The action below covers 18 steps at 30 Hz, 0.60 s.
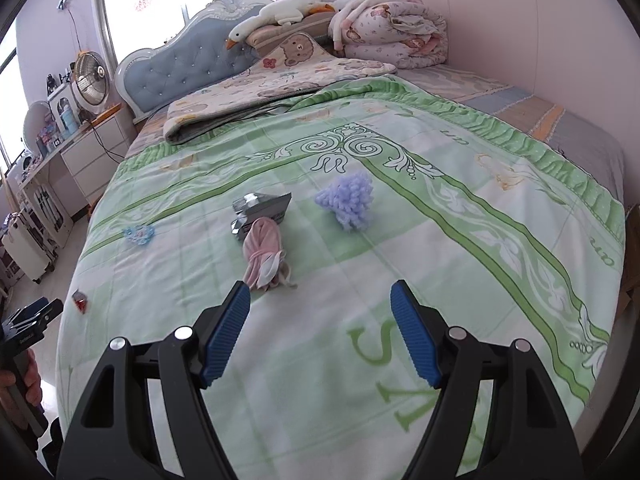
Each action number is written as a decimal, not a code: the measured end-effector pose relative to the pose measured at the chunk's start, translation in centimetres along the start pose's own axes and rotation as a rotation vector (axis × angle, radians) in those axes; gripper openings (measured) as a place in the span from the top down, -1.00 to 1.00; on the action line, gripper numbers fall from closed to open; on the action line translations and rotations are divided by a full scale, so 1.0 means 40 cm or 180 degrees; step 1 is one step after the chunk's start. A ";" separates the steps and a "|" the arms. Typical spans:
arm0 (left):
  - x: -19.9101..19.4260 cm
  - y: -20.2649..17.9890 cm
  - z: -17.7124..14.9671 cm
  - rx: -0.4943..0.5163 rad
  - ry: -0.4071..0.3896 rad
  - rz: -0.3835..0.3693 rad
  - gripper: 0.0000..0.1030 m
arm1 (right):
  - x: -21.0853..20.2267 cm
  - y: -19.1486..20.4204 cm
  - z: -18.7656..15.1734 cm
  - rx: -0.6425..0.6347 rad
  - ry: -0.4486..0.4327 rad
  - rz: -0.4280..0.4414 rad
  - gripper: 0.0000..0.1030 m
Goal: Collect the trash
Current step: 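Grasp the lavender puff with the right tool while the left tool grasps the red wrapper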
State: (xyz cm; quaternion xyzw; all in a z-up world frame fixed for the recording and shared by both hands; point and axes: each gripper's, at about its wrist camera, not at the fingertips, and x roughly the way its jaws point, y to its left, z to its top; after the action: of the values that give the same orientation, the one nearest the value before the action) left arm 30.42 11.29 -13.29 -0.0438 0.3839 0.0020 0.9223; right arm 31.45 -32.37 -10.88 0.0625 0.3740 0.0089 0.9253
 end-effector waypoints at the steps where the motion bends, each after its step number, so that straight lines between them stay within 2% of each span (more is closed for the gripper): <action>1: 0.008 0.000 0.002 -0.0006 0.0003 -0.0002 -0.70 | 0.016 0.000 0.010 -0.0009 0.0001 -0.0022 -0.35; 10: 0.079 -0.001 0.026 -0.0102 0.0081 -0.0037 -0.70 | 0.175 -0.027 0.099 -0.0019 -0.0001 -0.0215 -0.35; 18: 0.117 -0.003 0.029 -0.0180 0.0150 -0.0171 -0.70 | 0.303 -0.054 0.151 -0.0015 0.0057 -0.0393 -0.35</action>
State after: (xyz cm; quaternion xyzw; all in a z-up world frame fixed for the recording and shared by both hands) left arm 34.52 11.12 -15.78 -0.0801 0.4040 -0.0130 0.9112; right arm 44.31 -34.41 -15.22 0.0371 0.3854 -0.0467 0.9208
